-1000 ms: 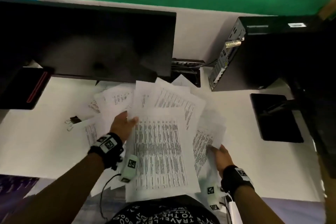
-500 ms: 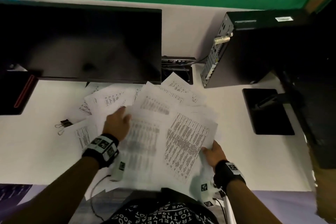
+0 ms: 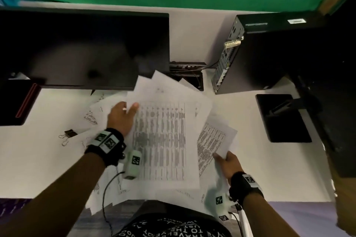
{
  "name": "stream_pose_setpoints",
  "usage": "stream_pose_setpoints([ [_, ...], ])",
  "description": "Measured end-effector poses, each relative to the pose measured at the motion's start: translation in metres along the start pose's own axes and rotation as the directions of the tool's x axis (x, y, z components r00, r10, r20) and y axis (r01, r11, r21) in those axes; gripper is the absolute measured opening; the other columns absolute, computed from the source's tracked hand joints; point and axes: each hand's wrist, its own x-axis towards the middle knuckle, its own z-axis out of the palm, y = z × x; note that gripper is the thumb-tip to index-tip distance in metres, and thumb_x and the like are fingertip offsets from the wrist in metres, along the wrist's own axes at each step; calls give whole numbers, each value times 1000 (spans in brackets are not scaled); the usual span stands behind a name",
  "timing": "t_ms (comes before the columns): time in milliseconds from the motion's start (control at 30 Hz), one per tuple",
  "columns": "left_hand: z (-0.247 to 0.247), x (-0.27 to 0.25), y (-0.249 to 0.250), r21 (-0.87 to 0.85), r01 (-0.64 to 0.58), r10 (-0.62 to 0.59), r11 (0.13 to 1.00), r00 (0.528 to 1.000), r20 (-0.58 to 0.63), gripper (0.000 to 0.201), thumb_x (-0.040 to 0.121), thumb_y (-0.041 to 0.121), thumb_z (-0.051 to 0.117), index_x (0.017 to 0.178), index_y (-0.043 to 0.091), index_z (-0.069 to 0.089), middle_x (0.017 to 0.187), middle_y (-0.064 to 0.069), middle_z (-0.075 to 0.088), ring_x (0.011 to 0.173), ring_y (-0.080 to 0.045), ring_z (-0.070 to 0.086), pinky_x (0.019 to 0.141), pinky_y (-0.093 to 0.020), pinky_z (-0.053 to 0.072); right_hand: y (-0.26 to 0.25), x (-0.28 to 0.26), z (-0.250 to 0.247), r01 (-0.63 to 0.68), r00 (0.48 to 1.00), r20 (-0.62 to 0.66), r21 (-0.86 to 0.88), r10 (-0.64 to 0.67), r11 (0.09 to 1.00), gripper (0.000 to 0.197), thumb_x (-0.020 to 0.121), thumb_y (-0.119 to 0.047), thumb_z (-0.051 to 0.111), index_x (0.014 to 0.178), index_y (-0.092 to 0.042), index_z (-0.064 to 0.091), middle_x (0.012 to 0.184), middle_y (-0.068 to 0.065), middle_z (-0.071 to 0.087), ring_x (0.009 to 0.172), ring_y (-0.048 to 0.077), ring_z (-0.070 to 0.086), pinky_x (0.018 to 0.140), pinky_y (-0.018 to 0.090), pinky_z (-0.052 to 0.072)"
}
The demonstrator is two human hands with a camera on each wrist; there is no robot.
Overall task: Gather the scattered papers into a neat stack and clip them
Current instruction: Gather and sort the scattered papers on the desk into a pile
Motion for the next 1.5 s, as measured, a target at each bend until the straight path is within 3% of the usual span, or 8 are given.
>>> stream_pose_setpoints([
  [100, 48, -15, -16, 63, 131, -140, 989, 972, 190, 57, 96, 44, 50, 137, 5, 45, 140, -16, 49, 127, -33, 47, 102, -37, 36, 4, -1, -1, -4, 1000, -11, 63, 5, 998, 42, 92, -43, 65, 124, -16, 65, 120, 3, 70, 109, 26, 65, 102, 43, 49],
  [300, 101, -23, -50, 94, 174, -197, 980, 819, 539, 64, 87, -4, 56, 143, 19, 33, 130, -12, 53, 110, -32, 56, 84, -34, 49, 15, -6, 0, -34, 998, 60, 193, 23, 981, 64, 69, -49, 79, 124, -21, 64, 118, -1, 73, 110, 24, 68, 103, 48, 50],
  [733, 119, -39, -41, 87, -46, 22, 995, 965, 263, 14, 94, 17, 55, 88, 14, 67, 92, -3, 68, 84, -22, 63, 69, -24, 46, 15, -6, -8, -7, 1000, 9, 99, 6, 995, 34, 86, -1, 67, 107, -27, 64, 112, 2, 72, 109, 28, 65, 103, 50, 48],
  [900, 80, 14, -60, 223, 306, -313, 926, 950, -3, 58, 85, 40, 66, 133, 15, 46, 137, -14, 40, 124, -34, 43, 98, -52, 45, 19, 3, -16, -54, 997, -45, 109, 59, 993, 31, 89, 1, 64, 116, -14, 61, 109, 11, 72, 99, 32, 68, 96, 54, 53],
  [1067, 79, 28, -58, 406, 404, -453, 820, 891, 28, 100, 67, 68, 70, 136, 5, 34, 136, -18, 32, 126, -35, 33, 100, -53, 39, 26, 8, -12, -55, 997, -60, 43, 58, 998, 33, 89, -7, 67, 118, -17, 58, 118, 13, 69, 106, 35, 66, 100, 56, 50],
  [1300, 100, 21, -52, 277, 404, -459, 872, 872, 171, 87, 70, 30, 82, 134, 4, 29, 135, -18, 41, 119, -35, 46, 99, -45, 44, 30, 10, -12, -63, 996, -57, 5, 63, 998, 35, 88, -13, 70, 120, -21, 56, 124, 11, 68, 113, 35, 63, 104, 57, 47],
  [1400, 89, 15, -43, 89, 358, -369, 930, 899, 235, 55, 86, 26, 68, 129, 6, 40, 122, -13, 59, 100, -32, 58, 81, -35, 48, 30, 11, -12, -72, 995, -67, 15, 73, 997, 34, 89, -11, 69, 119, -20, 56, 123, 12, 68, 112, 35, 64, 103, 57, 47],
  [1500, 67, 8, -27, 249, 176, -232, 952, 949, 216, 46, 98, 32, 48, 138, 10, 46, 136, -13, 55, 122, -33, 53, 94, -37, 44, 29, 11, -12, -87, 994, -67, 21, 88, 996, 35, 88, -12, 70, 121, -18, 56, 123, 12, 68, 111, 35, 64, 103, 57, 47],
])
